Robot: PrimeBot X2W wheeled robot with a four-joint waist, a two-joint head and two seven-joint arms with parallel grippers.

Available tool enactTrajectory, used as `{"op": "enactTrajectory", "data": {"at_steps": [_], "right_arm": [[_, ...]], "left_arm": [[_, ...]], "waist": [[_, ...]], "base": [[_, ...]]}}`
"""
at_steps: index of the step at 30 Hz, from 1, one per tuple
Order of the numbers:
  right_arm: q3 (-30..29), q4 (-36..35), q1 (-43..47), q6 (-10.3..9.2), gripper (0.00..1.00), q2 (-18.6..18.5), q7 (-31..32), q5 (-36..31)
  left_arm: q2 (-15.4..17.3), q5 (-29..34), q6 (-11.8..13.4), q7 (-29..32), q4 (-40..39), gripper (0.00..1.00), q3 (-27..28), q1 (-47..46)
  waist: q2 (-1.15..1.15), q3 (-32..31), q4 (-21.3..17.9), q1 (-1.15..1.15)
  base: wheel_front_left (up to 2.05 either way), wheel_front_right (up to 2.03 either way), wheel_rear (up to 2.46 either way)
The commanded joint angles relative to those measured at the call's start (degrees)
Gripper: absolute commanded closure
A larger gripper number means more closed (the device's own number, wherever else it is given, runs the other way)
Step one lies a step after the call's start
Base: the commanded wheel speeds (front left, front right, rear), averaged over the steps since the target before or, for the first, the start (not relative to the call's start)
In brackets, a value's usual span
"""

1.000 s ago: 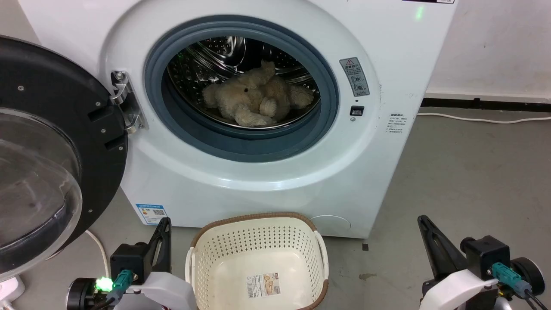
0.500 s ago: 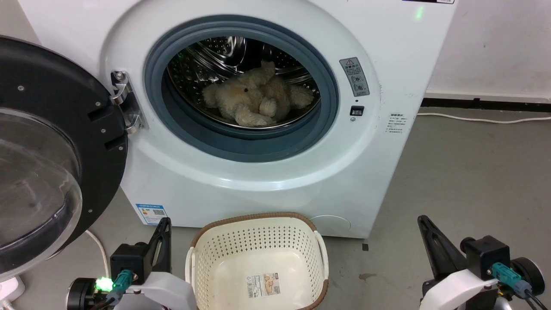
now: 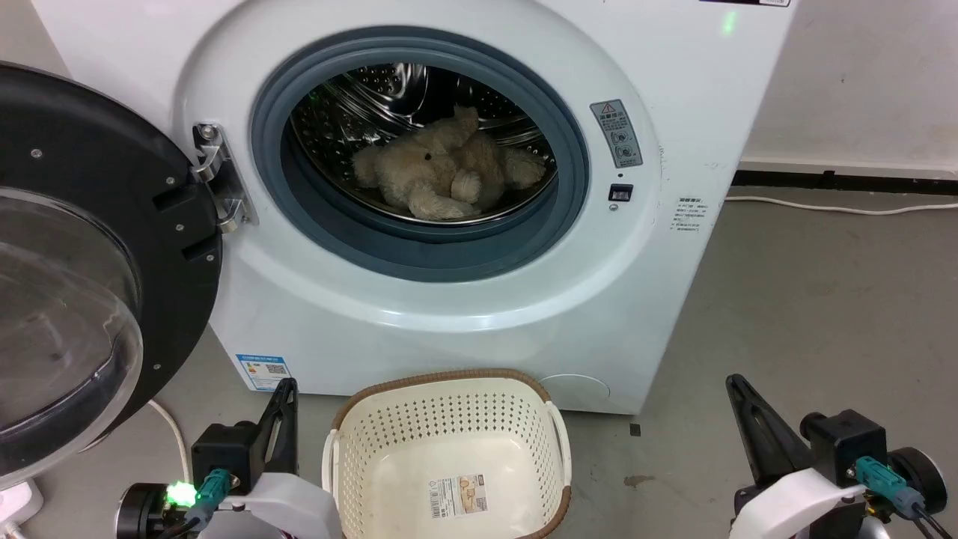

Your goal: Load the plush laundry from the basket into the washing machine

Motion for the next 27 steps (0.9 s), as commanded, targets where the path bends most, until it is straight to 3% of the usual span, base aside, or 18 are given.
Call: {"op": "enactTrajectory", "data": {"at_steps": [1,27], "right_arm": [[-0.03,-0.27,-0.65,0.03,1.00,-0.03,0.08,-0.43],[-0.03,-0.27,-0.65,0.03,1.00,-0.03,0.08,-0.43]], "left_arm": [[-0.02,0.50,0.15,0.02,-0.26,1.00,0.04,-0.87],[-0.02,0.50,0.15,0.02,-0.26,1.00,0.04,-0.87]], "waist": [[0.00,0.00,0.00,0.00],[0.00,0.00,0.00,0.00]], "base": [[0.00,0.00,0.00],[0.00,0.00,0.00]]}}
